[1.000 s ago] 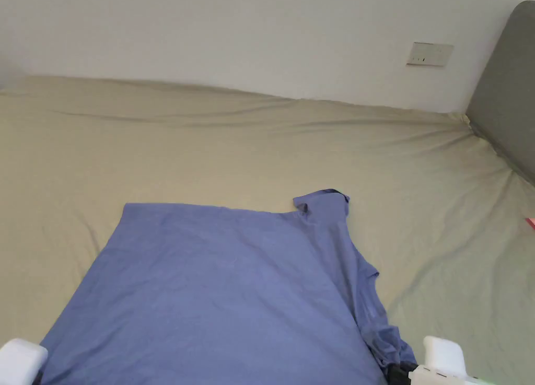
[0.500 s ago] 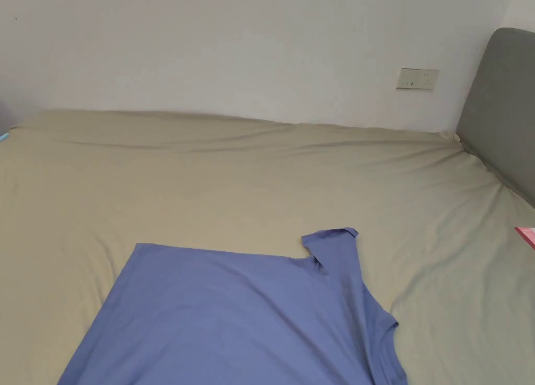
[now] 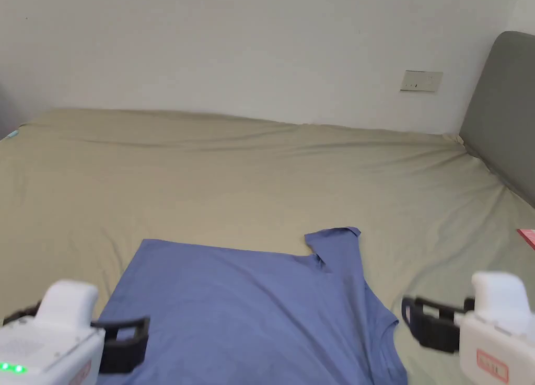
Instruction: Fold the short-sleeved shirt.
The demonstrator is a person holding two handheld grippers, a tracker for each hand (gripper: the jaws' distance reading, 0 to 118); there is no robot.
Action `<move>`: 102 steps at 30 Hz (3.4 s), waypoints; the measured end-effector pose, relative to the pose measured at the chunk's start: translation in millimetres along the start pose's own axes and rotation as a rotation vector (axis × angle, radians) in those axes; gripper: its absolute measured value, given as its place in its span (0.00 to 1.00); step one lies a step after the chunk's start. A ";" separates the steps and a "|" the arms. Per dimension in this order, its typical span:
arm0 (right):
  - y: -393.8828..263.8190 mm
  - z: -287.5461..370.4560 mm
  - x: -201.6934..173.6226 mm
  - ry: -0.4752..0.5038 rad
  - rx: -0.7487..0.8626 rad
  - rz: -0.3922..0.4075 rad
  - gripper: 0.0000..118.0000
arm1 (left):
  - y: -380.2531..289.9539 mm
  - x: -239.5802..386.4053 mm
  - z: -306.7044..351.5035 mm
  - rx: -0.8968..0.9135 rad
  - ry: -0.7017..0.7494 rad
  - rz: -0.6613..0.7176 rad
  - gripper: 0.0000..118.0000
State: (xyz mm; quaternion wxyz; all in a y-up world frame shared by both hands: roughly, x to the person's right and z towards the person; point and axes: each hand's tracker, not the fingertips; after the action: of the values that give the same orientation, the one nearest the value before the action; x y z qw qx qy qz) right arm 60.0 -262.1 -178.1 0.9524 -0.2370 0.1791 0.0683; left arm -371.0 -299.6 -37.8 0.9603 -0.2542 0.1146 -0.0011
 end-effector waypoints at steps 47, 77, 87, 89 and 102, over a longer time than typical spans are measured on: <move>1.3 -174.2 -38.9 -0.107 -0.002 0.198 0.02 | 8.0 -55.1 -358.0 -0.332 0.156 0.142 0.94; 8.2 -284.7 6.4 -0.044 -0.271 0.150 0.38 | 28.4 -89.3 -298.4 -0.159 0.288 -0.083 0.01; -16.9 -420.5 11.8 -0.036 -0.596 0.124 0.85 | 23.4 -77.2 -230.6 -0.118 0.228 -0.167 0.01; -22.4 -434.7 9.9 -0.026 -0.621 0.139 0.85 | 17.5 -74.3 -227.3 -0.118 0.219 -0.168 0.01; -0.1 -385.2 -23.1 0.047 -0.456 0.242 0.07 | 8.9 -71.6 -212.4 -0.114 0.211 -0.146 0.01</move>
State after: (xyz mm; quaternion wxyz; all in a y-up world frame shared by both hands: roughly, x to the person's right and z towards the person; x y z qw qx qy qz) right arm -80.3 -446.5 -486.7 0.8549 -0.4239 0.2080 0.2150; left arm -488.1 -391.2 -205.9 0.9244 -0.3144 0.1959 -0.0912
